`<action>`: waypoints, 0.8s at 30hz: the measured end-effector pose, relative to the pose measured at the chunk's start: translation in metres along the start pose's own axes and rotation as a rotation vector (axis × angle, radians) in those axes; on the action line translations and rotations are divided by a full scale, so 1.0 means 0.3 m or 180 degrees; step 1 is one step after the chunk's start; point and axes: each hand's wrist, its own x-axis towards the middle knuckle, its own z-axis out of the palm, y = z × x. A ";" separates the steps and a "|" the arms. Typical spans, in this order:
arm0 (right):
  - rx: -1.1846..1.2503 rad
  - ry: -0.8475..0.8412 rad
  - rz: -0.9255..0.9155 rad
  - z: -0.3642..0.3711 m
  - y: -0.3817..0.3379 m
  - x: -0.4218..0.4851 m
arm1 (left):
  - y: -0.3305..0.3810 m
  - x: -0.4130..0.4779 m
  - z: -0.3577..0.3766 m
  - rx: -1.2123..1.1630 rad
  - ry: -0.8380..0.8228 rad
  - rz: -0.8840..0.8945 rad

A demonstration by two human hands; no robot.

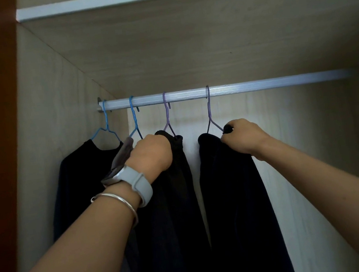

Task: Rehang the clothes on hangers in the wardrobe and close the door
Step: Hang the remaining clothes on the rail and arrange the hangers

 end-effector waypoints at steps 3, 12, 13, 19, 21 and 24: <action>0.0044 0.0047 -0.0094 0.006 -0.029 -0.009 | -0.018 -0.009 -0.007 0.0083 0.0090 -0.0108; -0.0047 -0.0167 -0.0128 0.068 -0.102 -0.011 | -0.008 -0.050 -0.020 0.0075 0.0292 -0.0238; 0.0017 -0.0233 -0.0136 0.074 -0.101 -0.012 | -0.005 -0.054 -0.017 0.0017 0.0335 -0.0227; 0.0185 -0.0398 -0.0284 0.075 -0.080 -0.014 | 0.020 -0.103 0.006 -0.0100 0.0610 0.0062; 0.0105 -0.0426 -0.0319 0.071 -0.086 -0.012 | 0.024 -0.114 0.011 -0.0143 0.0683 0.0123; 0.0117 -0.0493 -0.0367 0.076 -0.103 -0.010 | 0.021 -0.111 0.015 -0.0144 0.0762 0.0142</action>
